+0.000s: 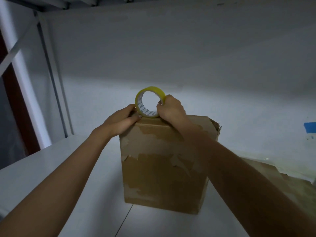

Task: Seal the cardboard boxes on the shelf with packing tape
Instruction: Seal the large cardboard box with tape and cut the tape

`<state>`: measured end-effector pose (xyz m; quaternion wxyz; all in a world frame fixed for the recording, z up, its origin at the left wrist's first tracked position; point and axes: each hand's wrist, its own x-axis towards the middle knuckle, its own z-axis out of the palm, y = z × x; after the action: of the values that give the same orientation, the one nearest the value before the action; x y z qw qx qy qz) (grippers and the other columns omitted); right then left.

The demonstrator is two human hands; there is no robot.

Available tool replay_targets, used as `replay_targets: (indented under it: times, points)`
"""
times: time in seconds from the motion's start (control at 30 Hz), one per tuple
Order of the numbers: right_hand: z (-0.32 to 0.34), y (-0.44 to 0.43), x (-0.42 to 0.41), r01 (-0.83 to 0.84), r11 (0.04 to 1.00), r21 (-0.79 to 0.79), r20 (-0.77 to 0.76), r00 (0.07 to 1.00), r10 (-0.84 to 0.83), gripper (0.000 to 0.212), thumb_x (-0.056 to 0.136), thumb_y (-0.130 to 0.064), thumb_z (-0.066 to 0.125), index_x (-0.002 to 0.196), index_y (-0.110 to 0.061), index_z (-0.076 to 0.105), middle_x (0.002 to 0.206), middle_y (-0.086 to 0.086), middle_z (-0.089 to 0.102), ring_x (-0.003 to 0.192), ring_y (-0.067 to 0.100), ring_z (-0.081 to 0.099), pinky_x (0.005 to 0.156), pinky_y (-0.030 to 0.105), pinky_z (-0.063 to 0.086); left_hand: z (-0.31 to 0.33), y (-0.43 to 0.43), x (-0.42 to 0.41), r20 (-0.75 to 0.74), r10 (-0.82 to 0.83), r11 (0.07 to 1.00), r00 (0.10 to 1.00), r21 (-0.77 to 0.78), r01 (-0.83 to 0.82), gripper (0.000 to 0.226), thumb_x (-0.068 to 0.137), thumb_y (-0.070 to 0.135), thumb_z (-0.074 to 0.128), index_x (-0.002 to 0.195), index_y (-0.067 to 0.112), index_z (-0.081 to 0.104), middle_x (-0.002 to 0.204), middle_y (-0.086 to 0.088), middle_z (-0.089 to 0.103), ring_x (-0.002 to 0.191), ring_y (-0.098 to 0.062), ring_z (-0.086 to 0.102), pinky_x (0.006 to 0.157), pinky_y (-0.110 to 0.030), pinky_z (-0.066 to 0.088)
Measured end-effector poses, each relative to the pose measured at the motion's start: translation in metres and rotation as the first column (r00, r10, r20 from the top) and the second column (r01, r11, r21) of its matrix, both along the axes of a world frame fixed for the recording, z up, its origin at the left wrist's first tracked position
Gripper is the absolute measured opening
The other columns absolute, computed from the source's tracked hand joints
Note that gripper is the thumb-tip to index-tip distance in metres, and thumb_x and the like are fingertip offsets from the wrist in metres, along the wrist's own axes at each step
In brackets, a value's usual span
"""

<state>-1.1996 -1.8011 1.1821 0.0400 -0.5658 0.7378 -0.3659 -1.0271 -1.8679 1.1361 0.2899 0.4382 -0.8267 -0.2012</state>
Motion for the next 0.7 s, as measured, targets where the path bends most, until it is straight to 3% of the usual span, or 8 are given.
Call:
replay_targets:
  times: [0.13, 0.23, 0.37, 0.53, 0.6, 0.7]
  points:
    - [0.023, 0.017, -0.029, 0.156, 0.986, -0.061, 0.001, 0.988, -0.156, 0.027, 0.091, -0.019, 0.053, 0.117, -0.016, 0.060, 0.115, 0.008, 0.061, 0.106, 0.031, 0.059, 0.081, 0.032, 0.043, -0.003, -0.002, 0.008, 0.031, 0.028, 0.999, 0.999, -0.030, -0.027, 0.052, 0.093, 0.059, 0.040, 0.143, 0.047, 0.037, 0.145, 0.020, 0.048, 0.134, -0.014, 0.045, 0.112, -0.047, 0.035]
    - [0.032, 0.035, -0.056, 0.231, 0.968, -0.103, -0.041, 0.971, -0.236, 0.027, 0.086, -0.012, 0.055, 0.112, -0.018, 0.061, 0.108, 0.005, 0.063, 0.093, 0.027, 0.057, 0.080, 0.032, 0.045, -0.001, -0.001, 0.001, 0.060, 0.019, 0.997, 0.998, -0.081, -0.015, 0.044, 0.100, 0.050, 0.041, 0.144, 0.043, 0.041, 0.145, 0.016, 0.048, 0.133, -0.014, 0.044, 0.111, -0.043, 0.036]
    - [0.010, 0.034, -0.059, 0.185, 0.956, -0.229, -0.089, 0.974, -0.210, 0.029, 0.089, -0.010, 0.052, 0.117, -0.017, 0.057, 0.096, 0.003, 0.059, 0.082, 0.025, 0.053, 0.071, 0.033, 0.045, 0.007, 0.004, -0.010, 0.180, 0.059, 0.987, 0.982, -0.160, -0.030, 0.043, 0.103, 0.037, 0.038, 0.146, 0.035, 0.042, 0.140, 0.007, 0.050, 0.130, -0.017, 0.044, 0.108, -0.042, 0.037]
    - [-0.008, 0.019, -0.066, 0.087, 0.982, -0.165, 0.160, 0.985, -0.061, 0.028, 0.086, -0.011, 0.058, 0.113, -0.015, 0.061, 0.105, 0.003, 0.061, 0.085, 0.019, 0.055, 0.076, 0.031, 0.046, 0.025, 0.016, -0.032, 0.346, 0.176, 0.978, 0.922, -0.171, -0.123, 0.049, 0.096, 0.029, 0.030, 0.140, 0.038, 0.049, 0.140, -0.003, 0.044, 0.129, -0.027, 0.040, 0.105, -0.046, 0.033]
    - [-0.012, 0.015, -0.070, 0.082, 0.985, -0.152, 0.195, 0.980, -0.051, 0.028, 0.085, -0.012, 0.063, 0.112, -0.017, 0.062, 0.102, 0.000, 0.058, 0.081, 0.015, 0.051, 0.076, 0.029, 0.042, 0.024, 0.022, -0.047, 0.406, 0.220, 0.965, 0.887, -0.225, -0.136, 0.048, 0.096, 0.031, 0.030, 0.139, 0.032, 0.051, 0.140, -0.006, 0.043, 0.128, -0.029, 0.039, 0.104, -0.048, 0.031]
    - [-0.010, 0.018, -0.078, 0.068, 0.982, -0.174, 0.206, 0.978, -0.031, 0.027, 0.084, -0.014, 0.065, 0.111, -0.020, 0.063, 0.102, -0.002, 0.059, 0.083, 0.016, 0.055, 0.078, 0.031, 0.047, 0.018, 0.018, -0.052, 0.390, 0.188, 0.973, 0.902, -0.200, -0.116, 0.048, 0.099, 0.031, 0.025, 0.142, 0.030, 0.046, 0.147, -0.003, 0.046, 0.135, -0.026, 0.040, 0.116, -0.053, 0.019]
